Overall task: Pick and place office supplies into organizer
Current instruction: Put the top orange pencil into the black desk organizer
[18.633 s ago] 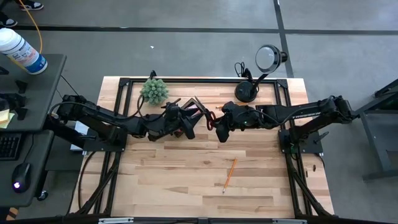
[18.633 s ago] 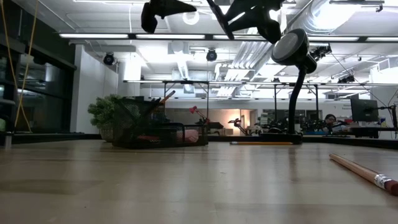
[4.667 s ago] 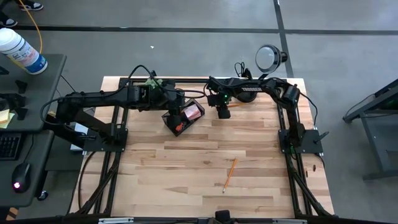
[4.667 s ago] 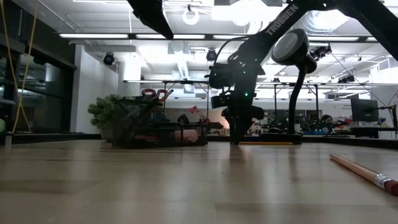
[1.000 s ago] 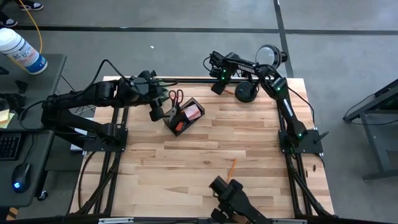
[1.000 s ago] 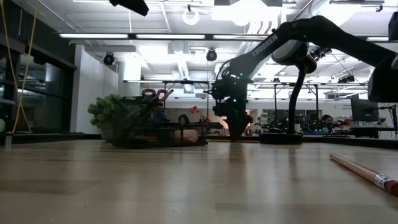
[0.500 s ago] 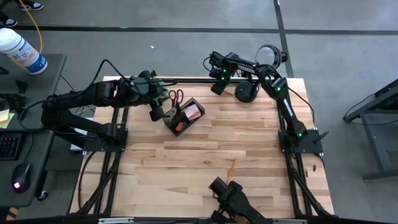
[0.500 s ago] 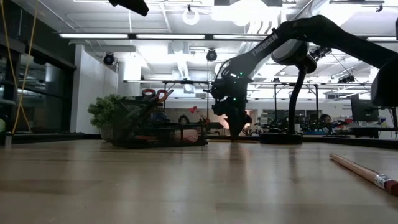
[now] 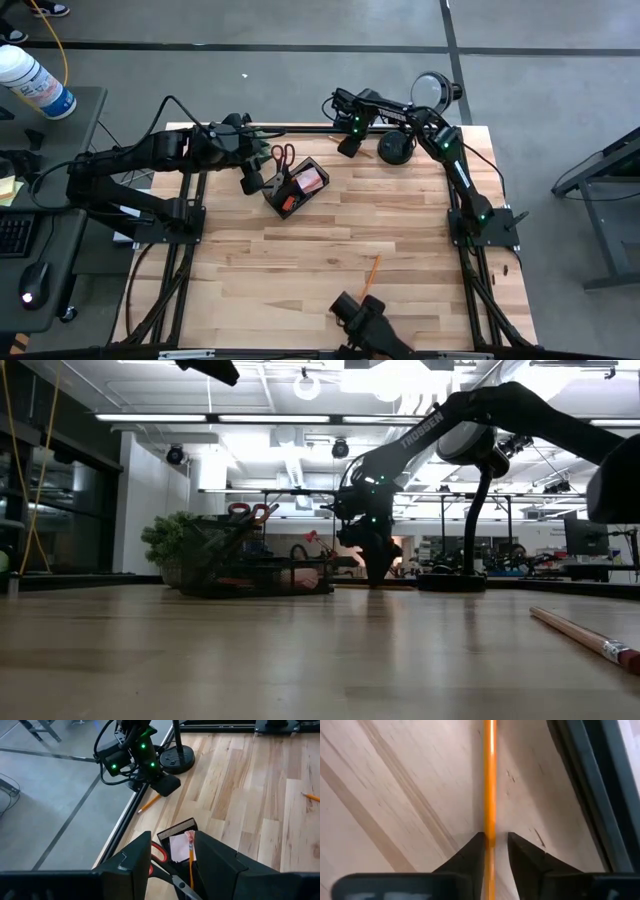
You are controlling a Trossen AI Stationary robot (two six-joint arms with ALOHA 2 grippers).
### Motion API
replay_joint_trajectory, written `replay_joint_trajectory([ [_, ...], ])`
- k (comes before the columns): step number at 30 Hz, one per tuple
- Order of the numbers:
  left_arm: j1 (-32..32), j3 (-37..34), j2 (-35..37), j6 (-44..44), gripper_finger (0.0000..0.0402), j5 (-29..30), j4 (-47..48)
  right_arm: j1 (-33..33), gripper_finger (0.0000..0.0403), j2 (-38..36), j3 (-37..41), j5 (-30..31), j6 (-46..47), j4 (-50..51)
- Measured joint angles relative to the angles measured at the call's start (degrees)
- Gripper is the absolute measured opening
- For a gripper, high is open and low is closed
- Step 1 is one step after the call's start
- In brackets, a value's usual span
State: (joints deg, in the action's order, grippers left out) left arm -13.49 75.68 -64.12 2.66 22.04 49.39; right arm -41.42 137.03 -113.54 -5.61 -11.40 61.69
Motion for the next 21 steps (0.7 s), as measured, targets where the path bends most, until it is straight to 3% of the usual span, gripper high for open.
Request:
replay_joint_trajectory([
  [7,0.0,0.0,0.0,-0.2,0.0138,0.0,0.0,0.5,0.0009,-0.1,0.0,0.9,-0.1,-0.2],
  [21,0.0,0.0,0.0,-1.9,0.0138,0.0,0.0,0.6,0.0001,-0.1,0.0,-1.9,1.2,0.2],
])
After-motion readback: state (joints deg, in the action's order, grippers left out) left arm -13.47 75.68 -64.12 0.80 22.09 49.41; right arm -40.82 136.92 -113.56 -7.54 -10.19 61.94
